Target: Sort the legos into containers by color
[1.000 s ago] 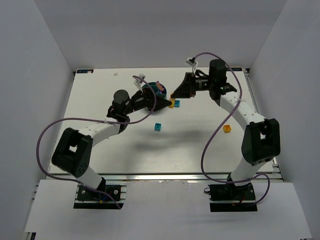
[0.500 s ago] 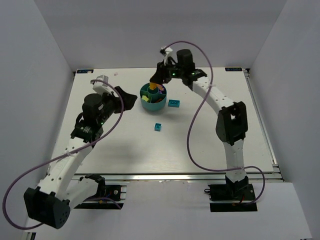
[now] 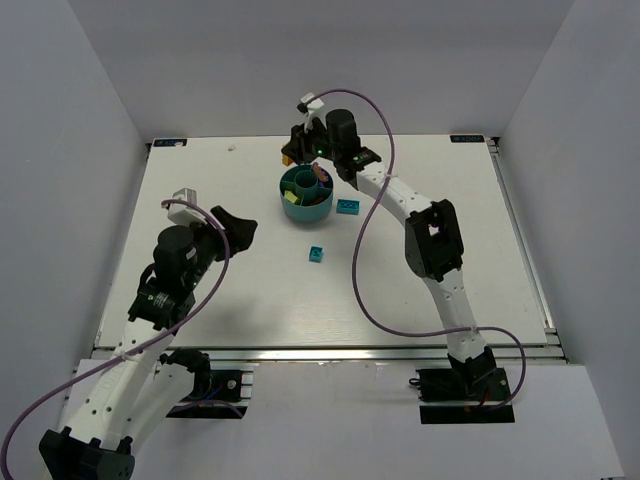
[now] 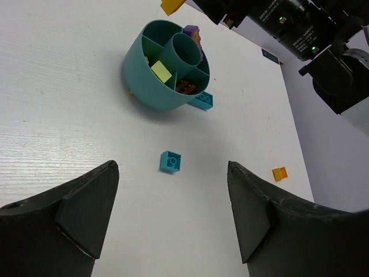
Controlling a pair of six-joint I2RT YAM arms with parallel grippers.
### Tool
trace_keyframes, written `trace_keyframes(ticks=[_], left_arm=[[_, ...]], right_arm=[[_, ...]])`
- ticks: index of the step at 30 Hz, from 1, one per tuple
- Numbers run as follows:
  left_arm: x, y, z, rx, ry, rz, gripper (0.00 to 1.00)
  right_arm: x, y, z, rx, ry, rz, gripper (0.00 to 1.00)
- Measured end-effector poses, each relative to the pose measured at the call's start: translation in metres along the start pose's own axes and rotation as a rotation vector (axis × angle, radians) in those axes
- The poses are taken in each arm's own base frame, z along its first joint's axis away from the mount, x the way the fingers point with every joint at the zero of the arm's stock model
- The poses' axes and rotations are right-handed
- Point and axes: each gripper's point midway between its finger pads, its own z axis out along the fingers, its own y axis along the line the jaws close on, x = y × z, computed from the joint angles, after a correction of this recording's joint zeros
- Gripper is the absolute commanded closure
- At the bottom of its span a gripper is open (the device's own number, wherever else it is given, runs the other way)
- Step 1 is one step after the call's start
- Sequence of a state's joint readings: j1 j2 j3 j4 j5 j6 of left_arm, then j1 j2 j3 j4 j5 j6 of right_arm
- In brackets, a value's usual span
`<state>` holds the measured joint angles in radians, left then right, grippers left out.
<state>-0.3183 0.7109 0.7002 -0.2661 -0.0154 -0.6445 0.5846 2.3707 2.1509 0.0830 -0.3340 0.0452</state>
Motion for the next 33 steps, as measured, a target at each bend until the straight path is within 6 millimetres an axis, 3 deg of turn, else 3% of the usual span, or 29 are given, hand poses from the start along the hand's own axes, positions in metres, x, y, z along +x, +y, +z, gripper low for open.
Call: trace_keyframes(ticks=[10, 22, 23, 27, 28, 31, 33], left_arm=[[0.004, 0.004, -0.002, -0.017, 0.016, -0.005, 0.15], [0.006, 0.005, -0.004, -0.015, 0.013, -0.015, 0.15], [0.006, 0.005, -0.004, -0.015, 0.013, -0.015, 0.15], [0.006, 0.005, -0.004, -0.015, 0.013, -0.016, 0.15], [0.006, 0.005, -0.004, -0.014, 0.012, -0.018, 0.15], [0.007, 0.005, -0.005, -0.014, 0.012, -0.020, 0.15], [0.007, 0.005, -0.005, -0.013, 0.011, -0.023, 0.14]], right_arm=[[0.040, -0.014, 0.015, 0.037, 0.042, -0.033, 1.00], [0.047, -0.011, 0.005, 0.032, 0.055, -0.088, 0.99], [0.048, -0.011, 0.005, 0.033, 0.059, -0.087, 0.86], [0.054, -0.011, 0.004, 0.033, 0.082, -0.086, 0.73], [0.055, -0.011, 0.003, 0.032, 0.086, -0.088, 0.61], [0.058, -0.011, 0.003, 0.031, 0.098, -0.090, 0.39], [0.059, -0.010, 0.002, 0.024, 0.102, -0.092, 0.33]])
